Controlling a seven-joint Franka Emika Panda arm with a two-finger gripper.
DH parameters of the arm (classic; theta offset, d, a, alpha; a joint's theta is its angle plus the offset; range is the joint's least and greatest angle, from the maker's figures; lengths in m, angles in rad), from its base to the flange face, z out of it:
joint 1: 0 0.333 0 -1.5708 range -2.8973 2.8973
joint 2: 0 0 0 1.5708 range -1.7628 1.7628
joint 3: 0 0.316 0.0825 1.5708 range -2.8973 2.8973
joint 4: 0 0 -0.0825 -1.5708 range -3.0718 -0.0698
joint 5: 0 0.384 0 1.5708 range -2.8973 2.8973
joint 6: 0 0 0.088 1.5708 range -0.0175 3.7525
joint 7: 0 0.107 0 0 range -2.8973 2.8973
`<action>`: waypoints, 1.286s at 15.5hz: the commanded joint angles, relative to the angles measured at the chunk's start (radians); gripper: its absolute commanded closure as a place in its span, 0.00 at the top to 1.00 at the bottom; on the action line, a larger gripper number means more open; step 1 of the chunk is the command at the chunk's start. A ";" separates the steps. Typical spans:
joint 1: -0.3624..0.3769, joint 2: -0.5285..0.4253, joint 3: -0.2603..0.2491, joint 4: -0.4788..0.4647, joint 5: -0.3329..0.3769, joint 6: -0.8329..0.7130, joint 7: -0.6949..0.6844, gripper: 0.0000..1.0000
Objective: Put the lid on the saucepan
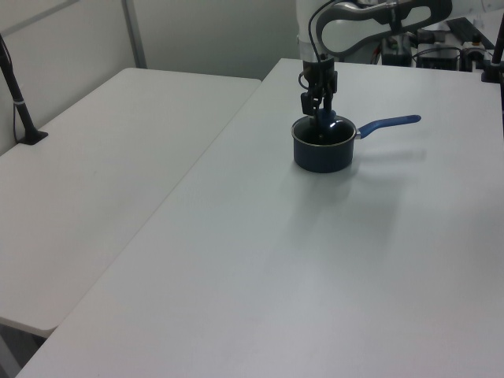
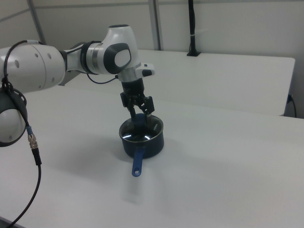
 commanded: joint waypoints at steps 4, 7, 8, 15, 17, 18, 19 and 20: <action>0.005 -0.064 -0.012 -0.028 0.013 0.012 -0.021 1.00; 0.003 -0.155 -0.012 -0.097 0.013 0.012 -0.049 1.00; -0.002 -0.193 -0.012 -0.131 0.013 0.010 -0.070 1.00; -0.005 -0.411 -0.012 -0.305 0.014 -0.034 -0.161 1.00; -0.002 -0.454 -0.012 -0.343 0.014 -0.045 -0.173 1.00; 0.001 -0.471 -0.012 -0.354 0.014 -0.065 -0.174 1.00; 0.001 -0.486 -0.008 -0.363 0.014 -0.088 -0.178 1.00; 0.005 -0.508 -0.008 -0.375 0.014 -0.115 -0.194 1.00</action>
